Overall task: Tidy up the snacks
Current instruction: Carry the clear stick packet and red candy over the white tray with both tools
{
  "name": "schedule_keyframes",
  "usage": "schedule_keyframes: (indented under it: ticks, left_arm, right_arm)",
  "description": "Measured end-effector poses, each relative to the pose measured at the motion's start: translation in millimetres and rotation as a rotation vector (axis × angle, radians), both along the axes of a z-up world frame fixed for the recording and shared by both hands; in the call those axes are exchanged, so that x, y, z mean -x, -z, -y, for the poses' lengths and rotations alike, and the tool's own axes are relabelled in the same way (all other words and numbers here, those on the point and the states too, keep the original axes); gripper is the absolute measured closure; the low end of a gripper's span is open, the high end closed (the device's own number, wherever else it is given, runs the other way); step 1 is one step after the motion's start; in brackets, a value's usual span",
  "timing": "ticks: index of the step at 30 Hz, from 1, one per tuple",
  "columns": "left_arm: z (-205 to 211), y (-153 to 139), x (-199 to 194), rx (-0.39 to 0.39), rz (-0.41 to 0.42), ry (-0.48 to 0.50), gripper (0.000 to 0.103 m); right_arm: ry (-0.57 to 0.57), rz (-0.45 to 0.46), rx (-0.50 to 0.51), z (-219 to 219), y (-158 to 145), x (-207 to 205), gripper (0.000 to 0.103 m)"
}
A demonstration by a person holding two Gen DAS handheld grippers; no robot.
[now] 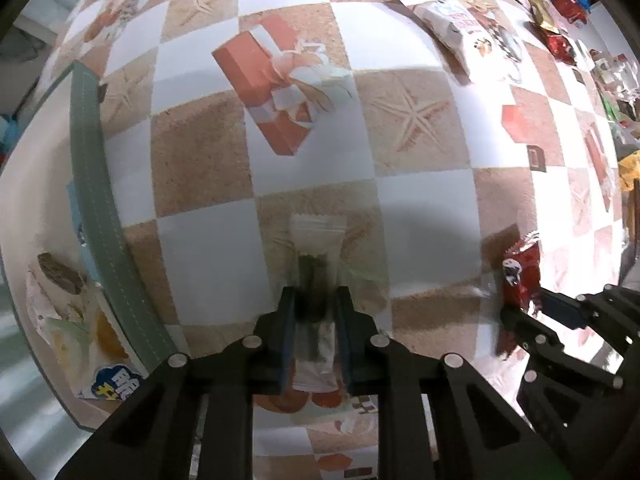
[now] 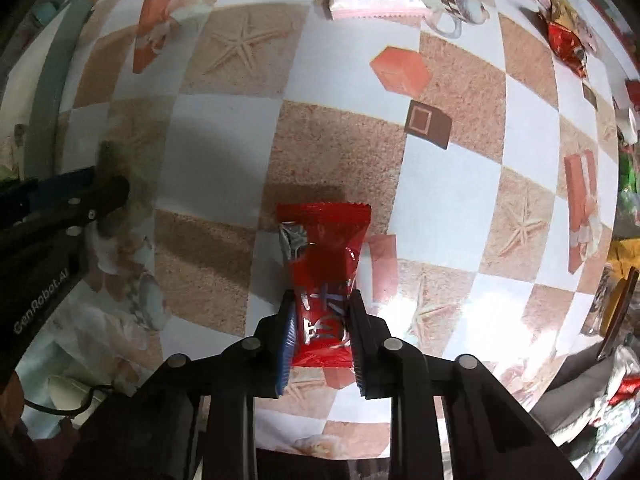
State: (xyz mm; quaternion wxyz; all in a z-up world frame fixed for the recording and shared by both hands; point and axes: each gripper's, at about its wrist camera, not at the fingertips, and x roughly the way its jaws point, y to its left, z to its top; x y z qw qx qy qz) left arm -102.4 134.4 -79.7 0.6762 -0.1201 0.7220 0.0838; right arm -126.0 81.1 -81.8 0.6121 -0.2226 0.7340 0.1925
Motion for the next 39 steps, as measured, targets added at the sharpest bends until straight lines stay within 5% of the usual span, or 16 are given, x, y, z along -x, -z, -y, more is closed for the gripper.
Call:
schedule_keyframes:
  ticks: [9,23,39]
  left_arm:
    - [9,-27,9,-0.010,0.060,0.051,0.084]
    - [-26,-85,34,0.019,0.152,0.037,0.084]
    - [-106,-131,69,-0.041,0.281,-0.152,0.084]
  right_arm:
    - [0.148,-0.064,-0.084,27,-11,-19,0.077]
    - [0.236,-0.029,-0.172,52,-70,-47,0.077]
    - [0.074,0.048,-0.215,3,-111,-55,0.077]
